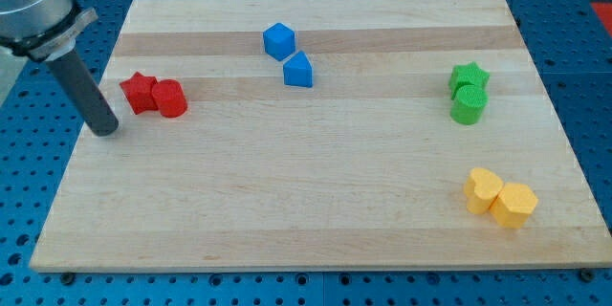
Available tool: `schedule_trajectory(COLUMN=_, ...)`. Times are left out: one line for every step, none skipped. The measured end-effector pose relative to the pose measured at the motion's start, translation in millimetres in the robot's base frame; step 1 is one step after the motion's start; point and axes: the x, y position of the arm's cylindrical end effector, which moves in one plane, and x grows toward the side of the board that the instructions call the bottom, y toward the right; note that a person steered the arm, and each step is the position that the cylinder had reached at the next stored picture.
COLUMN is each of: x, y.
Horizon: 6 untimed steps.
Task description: Move the red star to the top right of the cube
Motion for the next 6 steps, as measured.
schedule_trajectory(x=-9.3, y=9.8)
schedule_trajectory(x=-20.6, y=9.8)
schedule_trajectory(x=-34.2, y=9.8)
schedule_trajectory(x=-39.6, y=15.6)
schedule_trajectory(x=-47.7, y=28.2)
schedule_trajectory(x=-69.8, y=44.4)
